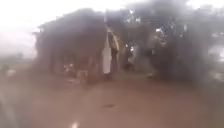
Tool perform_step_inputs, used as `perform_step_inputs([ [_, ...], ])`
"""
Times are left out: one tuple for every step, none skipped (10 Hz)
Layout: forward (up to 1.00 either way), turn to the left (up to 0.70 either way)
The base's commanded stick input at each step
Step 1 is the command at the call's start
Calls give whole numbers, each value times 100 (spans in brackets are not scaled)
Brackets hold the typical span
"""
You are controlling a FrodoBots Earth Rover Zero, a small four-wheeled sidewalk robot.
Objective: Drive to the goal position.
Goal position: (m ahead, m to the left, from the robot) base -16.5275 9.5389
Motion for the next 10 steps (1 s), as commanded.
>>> perform_step_inputs([
  [0,45],
  [0,45],
  [0,45],
  [0,45],
  [0,45],
  [0,45],
  [0,45],
  [0,45],
  [0,45],
  [0,45],
])
